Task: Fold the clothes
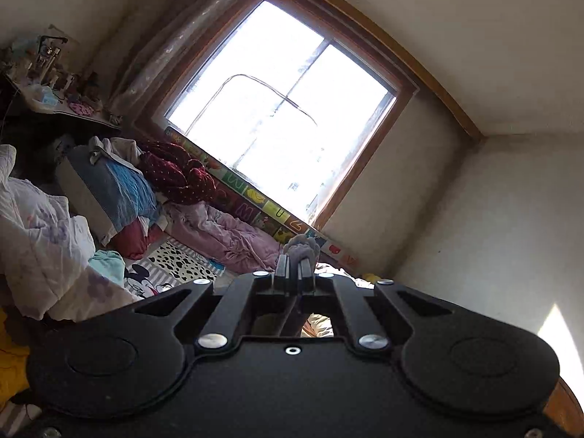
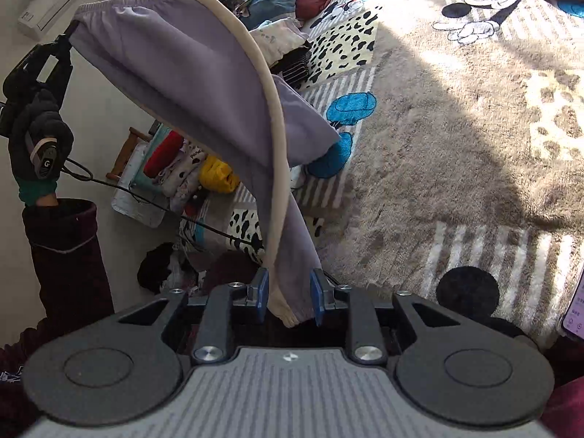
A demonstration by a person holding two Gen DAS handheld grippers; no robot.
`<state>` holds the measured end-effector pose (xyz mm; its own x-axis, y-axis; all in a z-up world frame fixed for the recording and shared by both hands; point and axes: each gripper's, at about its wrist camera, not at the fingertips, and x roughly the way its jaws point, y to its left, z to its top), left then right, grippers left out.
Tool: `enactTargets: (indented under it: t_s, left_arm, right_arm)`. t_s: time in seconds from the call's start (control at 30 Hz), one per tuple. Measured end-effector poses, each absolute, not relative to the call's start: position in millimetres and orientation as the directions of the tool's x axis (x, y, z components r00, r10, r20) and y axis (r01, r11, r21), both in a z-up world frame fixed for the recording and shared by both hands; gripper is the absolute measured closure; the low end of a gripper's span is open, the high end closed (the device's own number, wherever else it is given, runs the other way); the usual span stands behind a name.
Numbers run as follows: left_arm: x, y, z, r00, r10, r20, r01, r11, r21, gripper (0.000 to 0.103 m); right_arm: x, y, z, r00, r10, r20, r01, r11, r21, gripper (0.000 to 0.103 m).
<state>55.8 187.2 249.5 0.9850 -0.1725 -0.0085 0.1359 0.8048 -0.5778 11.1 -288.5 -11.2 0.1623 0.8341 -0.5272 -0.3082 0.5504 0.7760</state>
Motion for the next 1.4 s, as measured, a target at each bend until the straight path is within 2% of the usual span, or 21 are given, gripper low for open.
enactTargets:
  t_s: [0.07,0.1,0.2,0.27,0.33,0.37,0.43,0.53,0.63,0.77,0.8,0.83,0.87,0.9,1.0,1.1,1.13,1.17,1.2,1.27,1.4]
  left_arm:
    - [60.8,192.1,242.5,0.99,-0.135,-0.041,0.09,0.825,-0.558,0.102]
    - [68.6,190.1,232.4,0.988,-0.131,-0.087,0.063,0.838,-0.541,0.102]
    - [104.7,175.5,184.0,0.94,-0.169,-0.295,0.014,0.886,-0.463,0.1]
    - [124.8,161.9,135.6,0.868,-0.197,-0.456,-0.02,0.904,-0.428,0.091]
    - [123.9,149.6,92.3,0.813,-0.18,-0.553,-0.059,0.92,-0.387,0.073]
    - [115.5,145.2,75.1,0.798,-0.169,-0.578,-0.075,0.924,-0.374,0.07]
    - [89.8,137.8,49.1,0.774,-0.159,-0.613,-0.089,0.931,-0.354,0.055]
    - [51.3,117.5,11.9,0.705,-0.211,-0.677,-0.053,0.936,-0.347,0.047]
    - [26.8,75.9,-38.2,0.565,-0.251,-0.786,0.026,0.957,-0.287,0.045]
    - [14.8,32.6,-96.0,0.447,-0.199,-0.872,0.097,0.98,-0.174,0.045]
    - [13.2,26.5,-105.3,0.452,-0.162,-0.877,0.106,0.986,-0.128,0.058]
    - [12.6,23.7,-108.6,0.476,-0.134,-0.869,0.111,0.99,-0.091,0.08]
    - [12.7,22.1,-109.7,0.504,-0.111,-0.857,0.116,0.991,-0.061,0.09]
    - [14.4,24.2,-102.8,0.537,-0.133,-0.833,0.107,0.99,-0.089,0.101]
    - [22.9,37.9,-67.1,0.644,-0.263,-0.719,0.071,0.956,-0.286,0.101]
    - [24.3,35.3,-34.0,0.759,-0.35,-0.549,0.1,0.896,-0.434,0.101]
    - [28.8,27.3,-33.6,0.755,-0.391,-0.527,0.132,0.878,-0.461,0.089]
    - [35.4,17.6,-37.6,0.724,-0.439,-0.531,0.171,0.861,-0.479,0.07]
    - [40.6,9.7,-44.6,0.679,-0.485,-0.551,0.195,0.843,-0.501,0.026]
    - [44.1,0.0,-59.1,0.598,-0.547,-0.586,0.218,0.814,-0.538,0.031]
    - [33.0,20.6,-65.4,0.64,-0.502,-0.582,0.132,0.818,-0.561,0.034]
  right_arm:
    - [0.8,-300.7,-18.3,0.16,0.84,-0.519,-0.289,0.542,0.789,0.076]
    - [-4.7,-306.7,-19.7,0.165,0.838,-0.52,-0.285,0.545,0.789,0.076]
    - [-16.2,-330.1,-24.7,0.198,0.834,-0.515,-0.26,0.552,0.793,0.074]
    - [-13.3,-338.2,-28.9,0.24,0.814,-0.53,-0.246,0.579,0.777,0.071]
    - [-6.1,-339.7,-36.7,0.273,0.803,-0.53,-0.233,0.59,0.773,0.071]
    - [-2.5,-338.6,-40.8,0.286,0.801,-0.527,-0.229,0.591,0.774,0.071]
    - [2.5,-334.0,-47.4,0.307,0.798,-0.519,-0.229,0.591,0.774,0.071]
    - [2.6,-324.8,-53.0,0.303,0.812,-0.498,-0.242,0.571,0.784,0.071]
    - [3.9,-319.9,-59.1,0.29,0.828,-0.481,-0.243,0.55,0.799,0.071]
    - [8.9,-315.7,-65.7,0.285,0.84,-0.463,-0.217,0.527,0.822,0.071]
    - [7.1,-314.4,-64.2,0.284,0.843,-0.458,-0.222,0.522,0.824,0.071]
    - [5.2,-313.2,-62.6,0.282,0.846,-0.452,-0.228,0.517,0.825,0.071]
    - [2.4,-312.6,-61.1,0.281,0.849,-0.448,-0.234,0.513,0.826,0.071]
    - [-1.6,-312.9,-59.6,0.279,0.851,-0.445,-0.239,0.51,0.826,0.071]
    - [-15.1,-315.3,-59.6,0.275,0.857,-0.436,-0.24,0.5,0.832,0.071]
    - [-27.1,-314.5,-69.0,0.265,0.863,-0.43,-0.219,0.488,0.845,0.071]
    - [-29.6,-312.9,-73.2,0.264,0.862,-0.432,-0.211,0.488,0.847,0.071]
    - [-31.0,-311.2,-77.4,0.269,0.861,-0.431,-0.2,0.488,0.85,0.071]
    - [-32.0,-310.0,-81.5,0.276,0.861,-0.427,-0.186,0.484,0.855,0.071]
    - [-32.0,-309.3,-86.5,0.3,0.86,-0.414,-0.162,0.473,0.866,0.071]
    - [-25.5,-308.3,-82.8,0.367,0.833,-0.414,-0.142,0.49,0.86,0.071]
